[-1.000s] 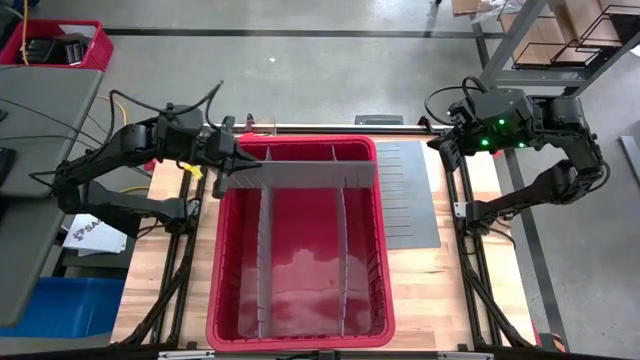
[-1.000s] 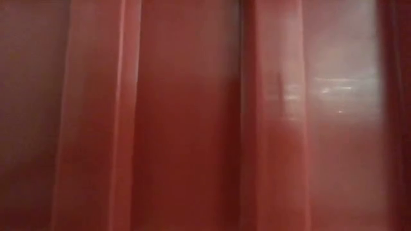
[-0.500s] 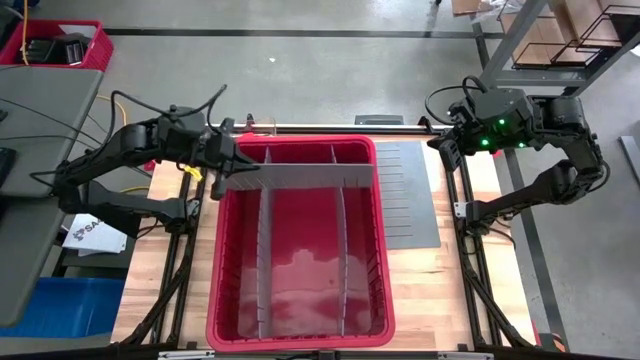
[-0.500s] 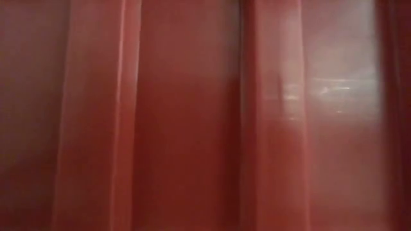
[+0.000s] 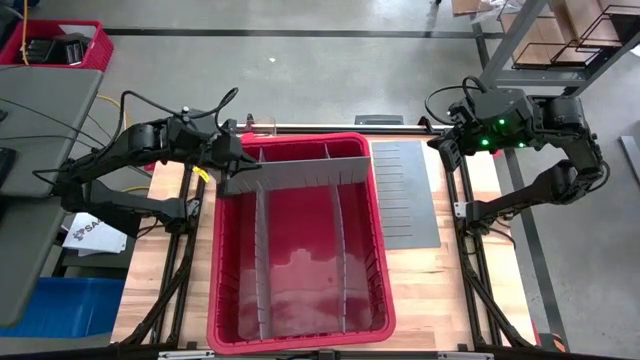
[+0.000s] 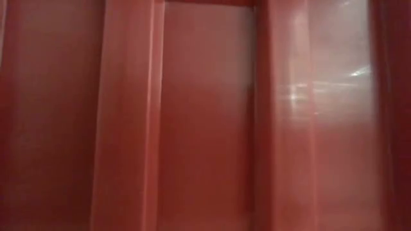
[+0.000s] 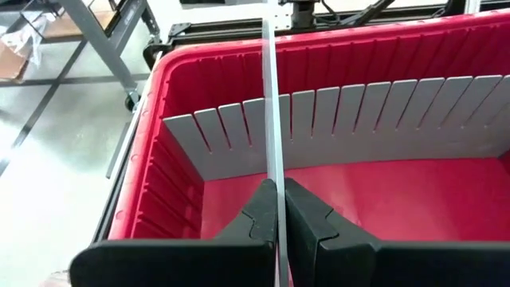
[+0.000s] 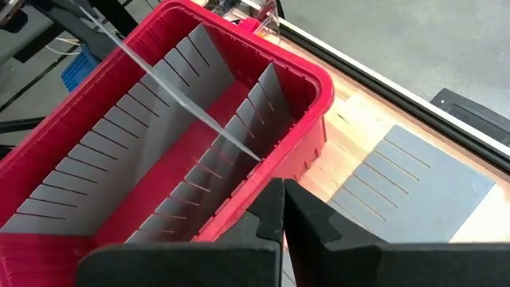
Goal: Sort blocks
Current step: Assemble the bin divider into the red bin
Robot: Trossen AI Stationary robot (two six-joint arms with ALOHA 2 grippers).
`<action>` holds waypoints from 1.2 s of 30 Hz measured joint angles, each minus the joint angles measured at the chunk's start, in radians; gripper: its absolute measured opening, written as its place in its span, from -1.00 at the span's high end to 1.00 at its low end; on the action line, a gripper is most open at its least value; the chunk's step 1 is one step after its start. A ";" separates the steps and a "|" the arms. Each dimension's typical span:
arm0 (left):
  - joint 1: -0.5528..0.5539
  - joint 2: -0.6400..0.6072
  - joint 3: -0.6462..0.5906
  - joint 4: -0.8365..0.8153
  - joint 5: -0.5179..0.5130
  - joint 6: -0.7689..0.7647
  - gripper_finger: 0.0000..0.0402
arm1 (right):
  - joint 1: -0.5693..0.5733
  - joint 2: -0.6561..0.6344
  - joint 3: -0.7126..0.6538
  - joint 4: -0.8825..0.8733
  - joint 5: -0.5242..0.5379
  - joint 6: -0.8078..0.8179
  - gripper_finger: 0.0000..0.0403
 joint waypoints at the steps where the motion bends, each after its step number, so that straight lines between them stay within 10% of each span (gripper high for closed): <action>1: 0.000 0.003 0.000 0.000 -0.002 -0.004 1.00 | 0.000 0.000 0.000 0.000 0.000 0.000 1.00; 36: 0.000 0.058 0.004 -0.084 0.020 0.016 1.00 | 0.000 0.000 0.000 0.028 -0.044 0.011 1.00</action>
